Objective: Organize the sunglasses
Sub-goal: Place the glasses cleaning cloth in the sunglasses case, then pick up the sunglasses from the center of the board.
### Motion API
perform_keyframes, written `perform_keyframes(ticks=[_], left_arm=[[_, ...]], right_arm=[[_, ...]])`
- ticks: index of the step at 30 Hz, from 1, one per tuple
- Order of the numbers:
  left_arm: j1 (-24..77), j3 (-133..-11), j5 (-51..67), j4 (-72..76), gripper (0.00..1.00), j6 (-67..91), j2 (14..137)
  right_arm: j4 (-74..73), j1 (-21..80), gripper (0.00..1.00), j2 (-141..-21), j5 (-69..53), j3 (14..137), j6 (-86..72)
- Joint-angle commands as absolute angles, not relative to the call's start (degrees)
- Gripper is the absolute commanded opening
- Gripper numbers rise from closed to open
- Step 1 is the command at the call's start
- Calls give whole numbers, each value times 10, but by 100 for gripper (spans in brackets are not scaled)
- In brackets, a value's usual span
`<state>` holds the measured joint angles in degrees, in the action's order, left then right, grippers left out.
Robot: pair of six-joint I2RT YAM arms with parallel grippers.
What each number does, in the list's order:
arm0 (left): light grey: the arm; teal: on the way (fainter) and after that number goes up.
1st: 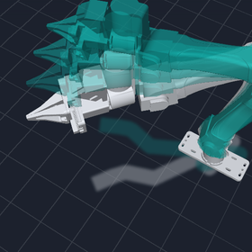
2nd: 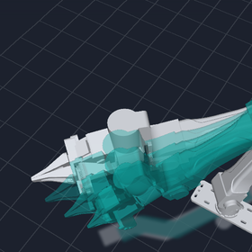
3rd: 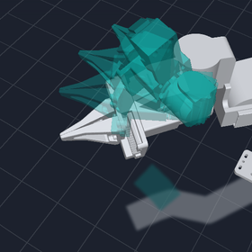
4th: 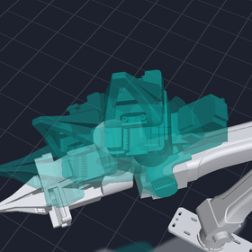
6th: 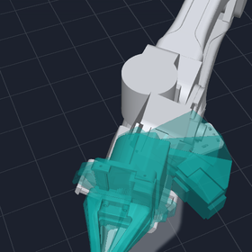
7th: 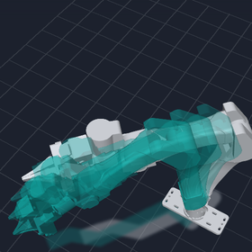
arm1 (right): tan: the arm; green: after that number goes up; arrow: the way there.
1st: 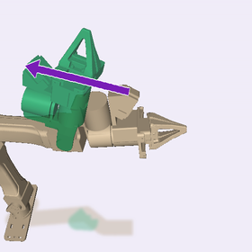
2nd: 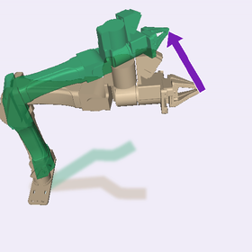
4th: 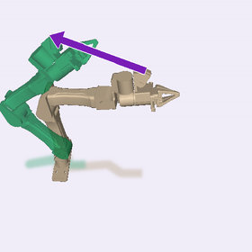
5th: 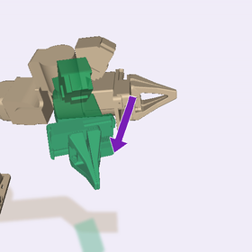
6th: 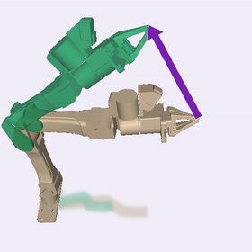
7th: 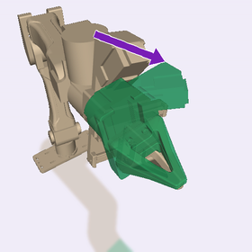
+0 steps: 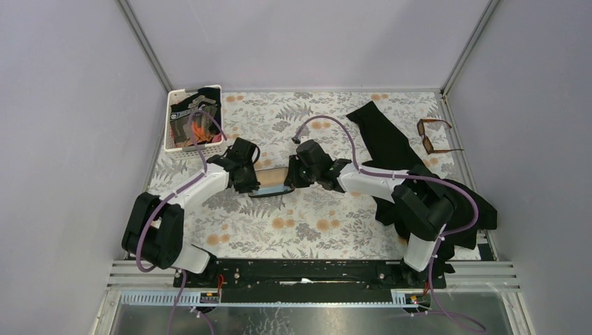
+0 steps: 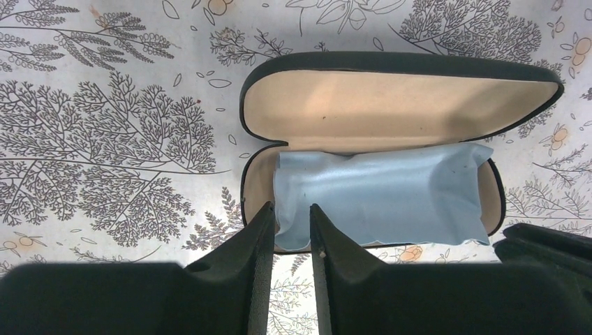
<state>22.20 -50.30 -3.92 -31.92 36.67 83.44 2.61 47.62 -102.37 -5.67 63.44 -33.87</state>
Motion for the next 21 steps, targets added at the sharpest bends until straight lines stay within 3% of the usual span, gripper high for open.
perform_keyframes(ticks=[1, 5, 12, 18, 21], left_arm=[[225, -512, -61, -329, 29, 375, 801], [224, -513, -84, -329, 29, 381, 762], [224, -524, -85, -330, 30, 385, 734], [224, -527, -82, -323, 30, 394, 705], [224, -519, -70, -310, 30, 392, 693]], right_arm=[[39, 478, 18, -1041, -72, 674, -340], [48, 479, 10, -1057, -96, 663, -348], [49, 479, 6, -1062, -97, 646, -354], [12, 478, 7, -1037, -61, 666, -335], [-17, 478, 17, -1012, -24, 681, -317]])
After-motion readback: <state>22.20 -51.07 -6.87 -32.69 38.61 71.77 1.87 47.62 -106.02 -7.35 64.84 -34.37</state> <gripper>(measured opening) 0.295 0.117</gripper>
